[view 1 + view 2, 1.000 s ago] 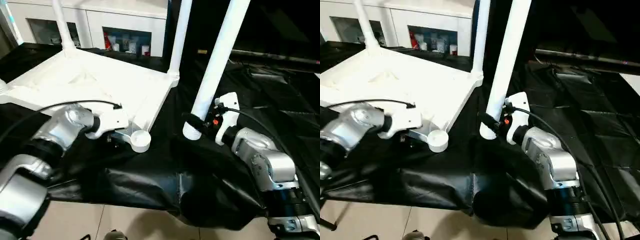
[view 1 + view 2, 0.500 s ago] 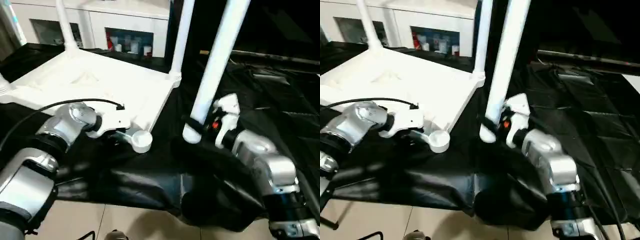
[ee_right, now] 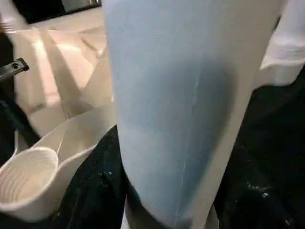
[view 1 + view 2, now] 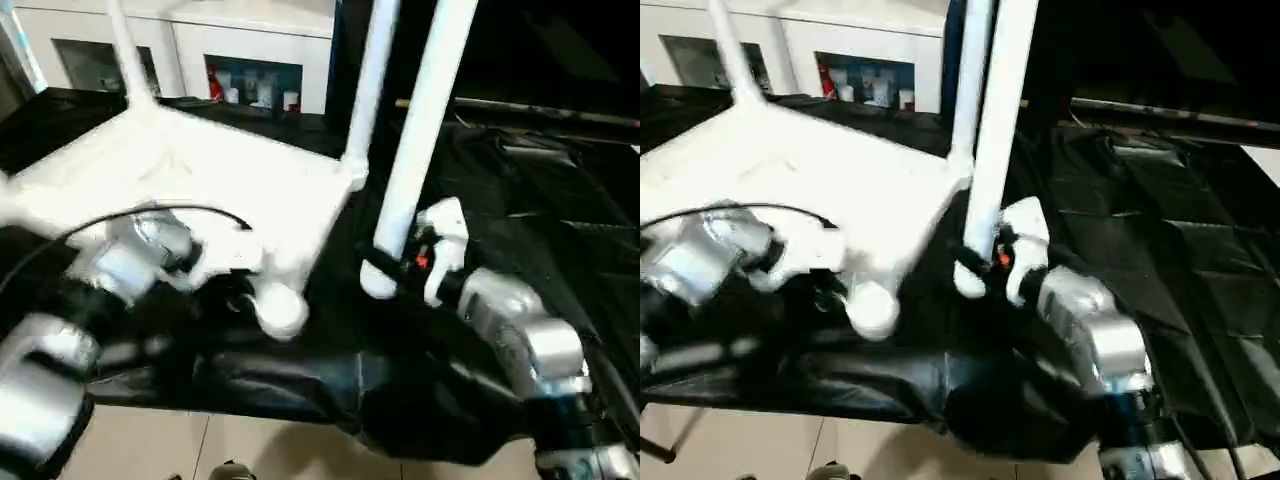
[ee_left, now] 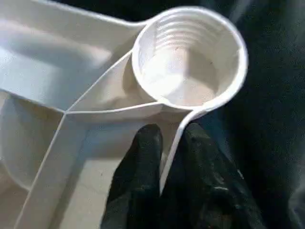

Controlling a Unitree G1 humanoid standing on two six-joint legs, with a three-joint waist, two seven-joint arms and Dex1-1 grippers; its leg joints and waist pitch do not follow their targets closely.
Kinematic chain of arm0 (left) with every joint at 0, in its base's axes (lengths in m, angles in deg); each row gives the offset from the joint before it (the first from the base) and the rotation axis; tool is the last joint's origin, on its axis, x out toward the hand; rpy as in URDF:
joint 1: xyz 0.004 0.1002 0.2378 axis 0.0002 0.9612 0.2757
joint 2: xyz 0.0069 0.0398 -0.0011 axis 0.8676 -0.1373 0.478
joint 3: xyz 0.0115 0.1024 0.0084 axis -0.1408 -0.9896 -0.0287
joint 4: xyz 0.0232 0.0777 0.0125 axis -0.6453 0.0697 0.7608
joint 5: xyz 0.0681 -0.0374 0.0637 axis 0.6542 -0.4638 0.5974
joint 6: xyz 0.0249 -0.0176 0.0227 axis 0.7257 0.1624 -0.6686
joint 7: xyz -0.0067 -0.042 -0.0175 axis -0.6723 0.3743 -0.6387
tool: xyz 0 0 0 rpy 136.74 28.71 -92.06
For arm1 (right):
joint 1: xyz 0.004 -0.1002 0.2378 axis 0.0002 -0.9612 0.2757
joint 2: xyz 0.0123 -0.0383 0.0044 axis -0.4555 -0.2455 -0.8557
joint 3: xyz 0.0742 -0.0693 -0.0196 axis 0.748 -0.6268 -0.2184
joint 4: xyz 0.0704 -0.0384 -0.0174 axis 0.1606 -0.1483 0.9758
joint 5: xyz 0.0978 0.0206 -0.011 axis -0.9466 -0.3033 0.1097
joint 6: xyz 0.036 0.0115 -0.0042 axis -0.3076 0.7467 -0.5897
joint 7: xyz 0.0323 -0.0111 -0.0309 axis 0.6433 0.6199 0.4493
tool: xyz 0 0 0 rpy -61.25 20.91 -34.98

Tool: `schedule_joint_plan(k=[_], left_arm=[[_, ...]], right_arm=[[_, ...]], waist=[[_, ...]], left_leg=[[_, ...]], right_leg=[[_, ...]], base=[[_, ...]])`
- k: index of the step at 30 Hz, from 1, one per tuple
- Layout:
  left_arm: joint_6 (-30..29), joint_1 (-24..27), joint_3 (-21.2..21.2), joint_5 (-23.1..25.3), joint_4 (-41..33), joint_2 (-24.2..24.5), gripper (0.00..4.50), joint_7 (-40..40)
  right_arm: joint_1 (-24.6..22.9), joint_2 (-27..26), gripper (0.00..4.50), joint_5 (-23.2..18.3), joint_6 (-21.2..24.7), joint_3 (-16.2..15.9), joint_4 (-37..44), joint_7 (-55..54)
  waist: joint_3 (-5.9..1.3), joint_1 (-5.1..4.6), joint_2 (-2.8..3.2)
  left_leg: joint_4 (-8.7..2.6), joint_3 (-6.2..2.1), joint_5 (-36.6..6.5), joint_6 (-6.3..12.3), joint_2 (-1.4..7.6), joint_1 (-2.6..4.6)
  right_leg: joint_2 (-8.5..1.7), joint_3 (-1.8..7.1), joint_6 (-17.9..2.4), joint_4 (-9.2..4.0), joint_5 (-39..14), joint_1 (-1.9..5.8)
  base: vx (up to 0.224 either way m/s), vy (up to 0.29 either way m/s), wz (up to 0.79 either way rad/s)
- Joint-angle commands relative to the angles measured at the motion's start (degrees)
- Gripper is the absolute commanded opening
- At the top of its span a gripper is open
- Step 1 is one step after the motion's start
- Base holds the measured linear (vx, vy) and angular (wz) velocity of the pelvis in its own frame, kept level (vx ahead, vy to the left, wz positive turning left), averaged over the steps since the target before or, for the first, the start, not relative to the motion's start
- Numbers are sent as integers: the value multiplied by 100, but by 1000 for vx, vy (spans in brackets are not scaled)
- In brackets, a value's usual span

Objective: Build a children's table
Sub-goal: Rotate table base

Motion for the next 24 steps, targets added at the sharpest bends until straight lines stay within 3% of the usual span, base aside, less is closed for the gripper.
schedule_joint_plan(k=[1,3,6,7,13,18,19,21,24], left_arm=[[-353,21,214,-229,-280,-53,49,74],[-850,184,556,-351,-288,-496,37,868],[-1027,323,672,-375,-404,-658,27,1163],[-1133,488,703,-279,-541,-771,23,1464],[-1393,753,719,67,-709,-1237,3,2591],[-1740,813,881,4,-774,-1682,0,3206],[-1698,820,872,6,-779,-1703,0,3233],[-990,841,807,56,-638,-1757,0,3360],[-184,868,803,144,-523,-1725,0,3474]], right_arm=[[7,21,191,19,-33,48,159,-25],[-29,2,191,25,-40,48,98,-45],[-46,-11,191,27,-23,39,82,-61],[-28,-38,191,51,-14,20,27,-89],[74,-132,191,147,48,51,-155,-362],[32,-124,191,191,85,141,-201,-511],[30,-120,191,195,80,146,-208,-514],[42,-93,191,228,40,171,-273,-543],[71,-85,191,251,17,180,-321,-575]], waist=[[-441,5,140],[-415,2,96],[-420,-1,74],[-423,-16,40],[-426,-82,77],[-420,-84,45],[-417,-87,45],[-424,-88,9],[-423,-69,29]], left_leg=[[-431,5,-1394,-303,40,36],[-422,15,-1450,-242,17,21],[-429,-8,-1366,-199,12,-23],[-434,-9,-1331,-194,12,-40],[-421,1,-1251,-124,15,-7],[-412,7,-1293,-78,-7,-2],[-413,8,-1287,-63,-11,-2],[-413,8,-1249,-22,-13,-17],[-418,5,-1248,0,-14,-7]], right_leg=[[-394,317,-1089,-377,-984,353],[-396,309,-985,-432,-1321,361],[-412,300,-782,-465,-1689,391],[-404,295,-735,-466,-1713,400],[-376,301,-720,-490,-1642,359],[-373,292,-591,-540,-1913,358],[-369,291,-578,-550,-1929,352],[-363,290,-523,-561,-1911,352],[-356,287,-481,-573,-1862,332]], base=[[0,0,0],[0,0,0],[0,0,0],[0,0,0],[0,0,0],[0,0,0],[0,0,0],[0,0,0],[0,0,0]])
